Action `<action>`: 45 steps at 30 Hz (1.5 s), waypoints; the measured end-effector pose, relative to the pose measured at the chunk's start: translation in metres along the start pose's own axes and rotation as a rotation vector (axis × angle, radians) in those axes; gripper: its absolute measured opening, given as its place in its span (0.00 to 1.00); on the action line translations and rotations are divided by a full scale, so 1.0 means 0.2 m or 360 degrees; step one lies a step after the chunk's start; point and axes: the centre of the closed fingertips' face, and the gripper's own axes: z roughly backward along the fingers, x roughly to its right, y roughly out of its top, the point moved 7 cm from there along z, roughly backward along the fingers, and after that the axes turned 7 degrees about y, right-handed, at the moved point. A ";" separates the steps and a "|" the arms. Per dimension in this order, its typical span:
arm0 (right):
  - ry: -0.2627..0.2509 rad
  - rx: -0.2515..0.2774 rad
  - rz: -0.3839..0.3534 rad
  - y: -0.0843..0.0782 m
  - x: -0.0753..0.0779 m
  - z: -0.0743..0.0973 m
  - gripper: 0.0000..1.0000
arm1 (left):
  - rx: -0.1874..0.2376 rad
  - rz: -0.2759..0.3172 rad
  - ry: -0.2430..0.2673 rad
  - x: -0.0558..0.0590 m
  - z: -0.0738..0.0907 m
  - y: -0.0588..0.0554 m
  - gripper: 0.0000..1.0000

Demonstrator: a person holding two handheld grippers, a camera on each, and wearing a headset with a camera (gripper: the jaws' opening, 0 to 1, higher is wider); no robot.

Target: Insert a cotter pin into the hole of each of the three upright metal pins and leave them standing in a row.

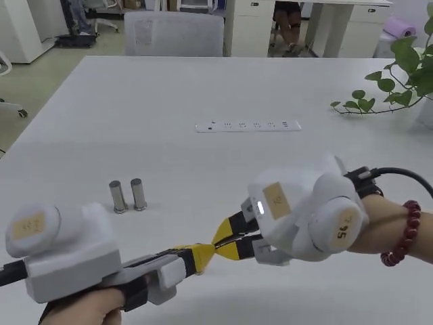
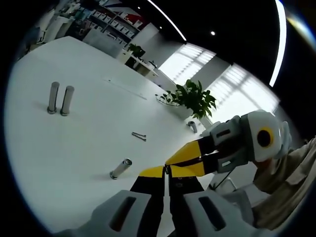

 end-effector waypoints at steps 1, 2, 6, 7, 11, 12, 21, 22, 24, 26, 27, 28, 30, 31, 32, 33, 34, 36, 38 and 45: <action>-0.0008 0.0003 -0.0003 0.00 0.00 0.00 0.03 | 0.0003 0.0004 0.0000 0.00 0.00 0.00 0.00; -0.0012 0.0008 0.0002 0.00 0.00 0.00 0.03 | 0.0002 0.0008 -0.0001 0.00 0.00 0.00 0.00; -0.0024 0.0021 0.0000 0.00 0.01 0.00 0.05 | 0.0011 0.0007 -0.0005 0.00 0.01 0.01 0.00; -0.0027 0.0020 -0.0012 0.00 0.01 0.00 0.06 | 0.0017 0.0003 -0.0016 0.00 0.01 0.01 0.00; -0.0029 0.0030 -0.0035 0.00 0.01 -0.01 0.08 | 0.0024 -0.0022 -0.0017 0.00 0.01 0.02 0.00; -0.0029 0.0034 -0.0054 -0.01 0.01 -0.01 0.08 | 0.0024 -0.0033 -0.0012 0.00 0.01 0.02 0.00; 0.0027 0.0101 -0.0210 -0.03 0.01 0.02 0.09 | 0.0029 -0.0389 -0.0012 -0.01 0.02 0.02 0.00; 0.0031 0.0108 -0.0226 -0.03 0.01 0.02 0.09 | 0.0026 -0.0421 -0.0009 -0.01 0.02 0.02 0.00; 0.0066 0.0127 -0.0273 -0.03 0.01 0.03 0.10 | 0.0014 -0.0497 -0.0014 -0.01 0.03 0.01 0.00; 0.0091 0.0161 -0.0329 -0.03 0.00 0.03 0.10 | 0.0011 -0.0566 -0.0031 -0.01 0.03 0.00 0.00; 0.0113 0.0174 -0.0359 -0.04 0.00 0.03 0.10 | 0.0006 -0.0604 -0.0043 -0.01 0.03 0.00 0.00; 0.0120 0.0180 -0.0369 -0.04 0.00 0.03 0.11 | 0.0009 -0.0639 -0.0048 0.00 0.04 0.00 0.00; 0.0179 0.0197 -0.0411 -0.04 -0.01 0.04 0.11 | 0.0003 -0.0709 -0.0069 0.00 0.04 0.00 0.00; 0.0192 0.0197 -0.0424 -0.05 -0.02 0.04 0.11 | 0.0000 -0.0759 -0.0084 0.01 0.04 0.00 0.00; 0.0197 0.0201 -0.0432 -0.05 -0.02 0.04 0.11 | -0.0006 -0.0788 -0.0096 0.01 0.04 -0.01 0.00; 0.0216 0.0203 -0.0437 -0.05 -0.02 0.04 0.11 | -0.0012 -0.0825 -0.0105 0.01 0.05 -0.01 0.00; 0.0220 0.0202 -0.0447 -0.06 -0.03 0.04 0.11 | -0.0020 -0.0846 -0.0114 0.02 0.05 -0.01 0.00; 0.0240 0.0194 -0.0450 -0.06 -0.04 0.03 0.12 | -0.0025 -0.0864 -0.0141 0.02 0.04 -0.01 0.00; 0.0266 0.0207 -0.0471 -0.06 -0.05 0.03 0.12 | -0.0054 -0.0909 -0.0164 0.03 0.05 -0.02 0.00; 0.0379 0.0249 -0.0516 -0.06 -0.09 0.04 0.12 | -0.0108 -0.1012 -0.0257 0.05 0.05 -0.05 0.00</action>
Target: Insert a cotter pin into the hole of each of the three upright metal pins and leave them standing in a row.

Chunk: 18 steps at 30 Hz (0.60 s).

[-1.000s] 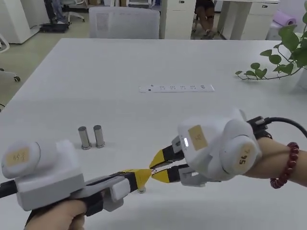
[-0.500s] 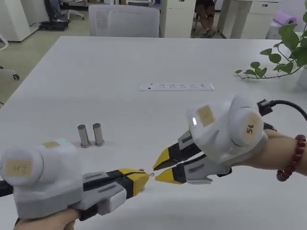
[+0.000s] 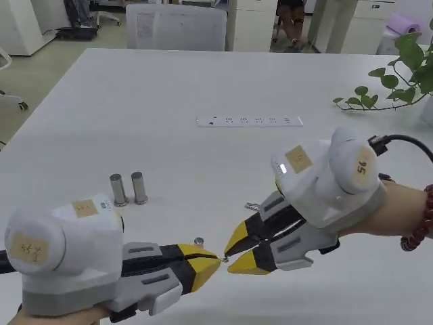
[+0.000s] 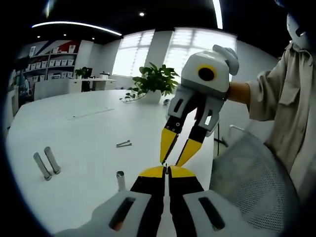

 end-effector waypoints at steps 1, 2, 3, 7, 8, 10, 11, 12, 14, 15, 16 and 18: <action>0.0013 0.0006 -0.0009 0.00 0.00 0.00 0.12 | -0.0010 -0.0022 -0.0001 0.00 0.00 0.00 0.00; 0.0019 0.0007 -0.0012 0.00 -0.01 0.00 0.12 | -0.0021 -0.0032 -0.0013 0.00 0.00 -0.01 0.00; 0.0028 0.0006 -0.0016 -0.01 -0.01 0.00 0.12 | -0.0027 -0.0044 -0.0021 0.01 0.00 -0.01 0.00; 0.0071 0.0018 -0.0041 -0.01 -0.03 0.01 0.12 | -0.0032 -0.0089 -0.0083 0.03 0.00 -0.02 0.00; 0.0081 0.0021 -0.0039 -0.01 -0.03 0.01 0.11 | -0.0034 -0.0106 -0.0095 0.04 0.00 -0.02 0.00; 0.0108 0.0018 -0.0054 -0.01 -0.04 0.00 0.11 | -0.0030 -0.0121 -0.0113 0.05 0.00 -0.02 0.00; 0.0124 0.0024 -0.0056 -0.02 -0.05 0.00 0.11 | -0.0028 -0.0127 -0.0123 0.05 0.00 -0.02 0.00; 0.0147 0.0026 -0.0064 -0.02 -0.06 0.00 0.11 | -0.0025 -0.0140 -0.0135 0.05 0.00 -0.02 0.00; 0.0168 0.0033 -0.0081 -0.02 -0.07 0.00 0.11 | -0.0015 -0.0166 -0.0171 0.07 0.00 -0.01 0.00; 0.0178 0.0027 -0.0080 -0.02 -0.07 0.00 0.11 | -0.0009 -0.0166 -0.0185 0.08 0.00 -0.01 0.00; 0.0184 0.0020 -0.0079 -0.03 -0.07 0.00 0.11 | -0.0009 -0.0174 -0.0193 0.08 0.00 -0.01 0.00; 0.0201 0.0024 -0.0093 -0.03 -0.08 -0.01 0.10 | -0.0013 -0.0194 -0.0204 0.09 0.00 -0.01 0.00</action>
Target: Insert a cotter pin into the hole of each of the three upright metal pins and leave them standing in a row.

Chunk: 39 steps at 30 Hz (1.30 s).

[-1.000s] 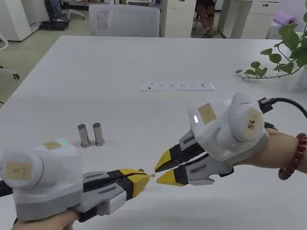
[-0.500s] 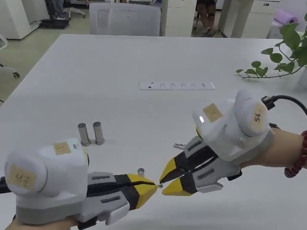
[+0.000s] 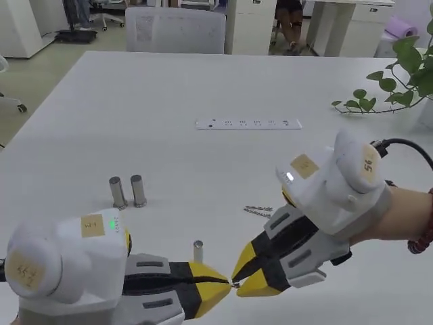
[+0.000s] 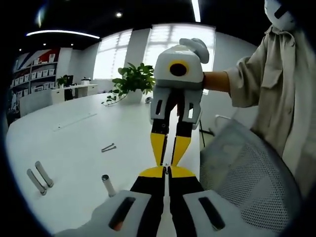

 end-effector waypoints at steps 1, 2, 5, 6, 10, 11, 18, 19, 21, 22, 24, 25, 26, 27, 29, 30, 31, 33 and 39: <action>0.0008 0.0003 -0.0004 0.00 0.00 0.00 0.10 | -0.0006 -0.0011 -0.0009 0.00 0.00 0.00 0.00; 0.0014 0.0007 -0.0009 0.00 -0.01 0.00 0.09 | -0.0007 -0.0009 -0.0015 0.01 0.00 0.00 0.00; 0.0032 0.0019 -0.0023 0.00 -0.02 0.00 0.07 | -0.0004 -0.0016 -0.0032 0.02 0.00 -0.01 0.00; 0.0032 0.0021 -0.0020 0.00 -0.02 0.00 0.07 | -0.0004 -0.0019 -0.0036 0.02 0.00 -0.01 0.00; 0.0060 0.0036 -0.0030 0.00 -0.03 0.00 0.05 | 0.0008 -0.0025 -0.0054 0.03 0.00 0.00 0.00; 0.0063 0.0038 -0.0034 0.00 -0.03 -0.01 0.05 | 0.0011 -0.0025 -0.0058 0.03 0.00 0.00 0.00; 0.0078 0.0055 -0.0048 0.01 -0.04 -0.01 0.05 | 0.0031 -0.0027 -0.0082 0.04 0.01 0.01 0.00; 0.0083 0.0055 -0.0050 0.01 -0.04 0.00 0.05 | 0.0034 -0.0028 -0.0087 0.04 0.01 0.01 0.00; 0.0083 0.0060 -0.0038 0.01 -0.04 0.00 0.04 | 0.0036 -0.0031 -0.0091 0.04 0.01 0.01 0.00; 0.0080 0.0063 -0.0042 0.01 -0.04 0.00 0.04 | 0.0038 -0.0033 -0.0093 0.04 0.01 0.01 0.00; 0.0082 0.0075 -0.0077 0.01 -0.04 0.00 0.03 | 0.0042 -0.0033 -0.0098 0.04 0.02 0.01 0.00; 0.0082 0.0078 -0.0073 0.01 -0.04 0.00 0.03 | 0.0045 -0.0033 -0.0100 0.04 0.02 0.01 0.00; 0.0081 0.0081 -0.0065 0.01 -0.04 0.00 0.03 | 0.0047 -0.0035 -0.0102 0.04 0.02 0.01 0.00; 0.0081 0.0081 -0.0070 0.02 -0.05 0.00 0.03 | 0.0046 -0.0032 -0.0109 0.04 0.02 0.02 0.00; 0.0080 0.0081 -0.0062 0.02 -0.05 0.00 0.03 | 0.0045 -0.0037 -0.0114 0.04 0.02 0.02 0.00; 0.0075 0.0081 -0.0068 0.02 -0.05 0.00 0.02 | 0.0043 -0.0041 -0.0114 0.04 0.02 0.02 0.00; 0.0080 0.0079 -0.0079 0.02 -0.05 0.00 0.02 | 0.0041 -0.0045 -0.0121 0.04 0.02 0.01 0.00; 0.0077 0.0071 -0.0089 0.02 -0.05 0.00 0.02 | 0.0040 -0.0052 -0.0117 0.04 0.02 0.01 0.00; 0.0045 0.0062 -0.0087 0.02 -0.04 0.00 0.02 | 0.0038 -0.0070 -0.0066 0.03 0.01 0.01 0.03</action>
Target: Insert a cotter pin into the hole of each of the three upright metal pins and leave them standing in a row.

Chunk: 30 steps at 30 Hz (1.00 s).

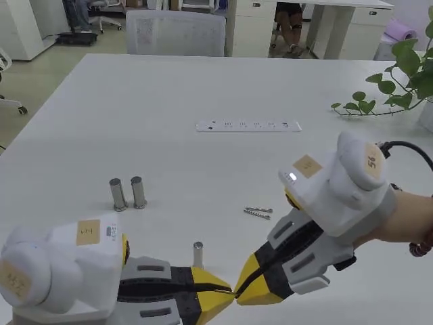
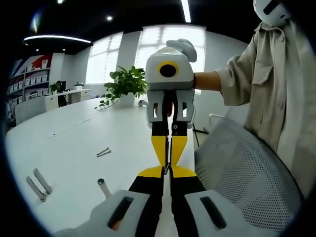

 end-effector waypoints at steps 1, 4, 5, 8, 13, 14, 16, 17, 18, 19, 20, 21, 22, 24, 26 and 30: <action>-0.0004 -0.0001 -0.0003 0.00 0.00 0.00 0.02 | -0.0002 -0.0006 0.0006 0.00 0.00 0.00 0.07; -0.0046 -0.0030 -0.0002 -0.01 0.02 0.01 0.02 | -0.0004 -0.0011 0.0038 -0.01 0.00 0.00 0.17; -0.0053 -0.0034 -0.0014 -0.01 0.02 0.01 0.02 | -0.0006 -0.0006 0.0047 -0.01 0.00 -0.01 0.18; -0.0085 -0.0062 -0.0038 -0.02 0.03 0.02 0.02 | -0.0003 0.0000 0.0099 -0.03 0.00 -0.01 0.24; -0.0134 -0.0090 -0.0060 -0.03 0.05 0.03 0.02 | 0.0003 0.0008 0.0165 -0.05 0.01 -0.02 0.30; -0.0144 -0.0092 -0.0072 -0.03 0.06 0.03 0.02 | 0.0001 0.0009 0.0193 -0.06 0.01 -0.03 0.30; -0.0174 -0.0109 -0.0081 -0.03 0.07 0.04 0.02 | 0.0009 0.0021 0.0219 -0.08 0.02 -0.03 0.32; -0.0193 -0.0119 -0.0076 -0.03 0.08 0.04 0.02 | 0.0014 0.0025 0.0239 -0.08 0.02 -0.04 0.33; -0.0204 -0.0127 -0.0079 -0.04 0.09 0.05 0.02 | 0.0017 0.0019 0.0257 -0.09 0.02 -0.04 0.34; -0.0221 -0.0140 -0.0077 -0.04 0.10 0.05 0.02 | 0.0020 0.0024 0.0277 -0.10 0.03 -0.04 0.34; -0.0226 -0.0143 -0.0076 -0.04 0.10 0.05 0.02 | 0.0020 0.0026 0.0283 -0.10 0.03 -0.04 0.34; -0.0244 -0.0155 -0.0077 -0.04 0.11 0.05 0.02 | 0.0036 0.0037 0.0320 -0.12 0.04 -0.04 0.34; -0.0248 -0.0160 -0.0079 -0.05 0.12 0.05 0.02 | 0.0038 0.0039 0.0326 -0.13 0.04 -0.04 0.35; -0.0270 -0.0167 -0.0076 -0.05 0.13 0.05 0.02 | 0.0049 0.0054 0.0361 -0.15 0.04 -0.05 0.36; -0.0280 -0.0173 -0.0083 -0.05 0.14 0.05 0.02 | 0.0056 0.0055 0.0396 -0.17 0.05 -0.05 0.36; -0.0307 -0.0191 -0.0088 -0.05 0.17 0.05 0.02 | 0.0079 0.0086 0.0468 -0.21 0.05 -0.06 0.37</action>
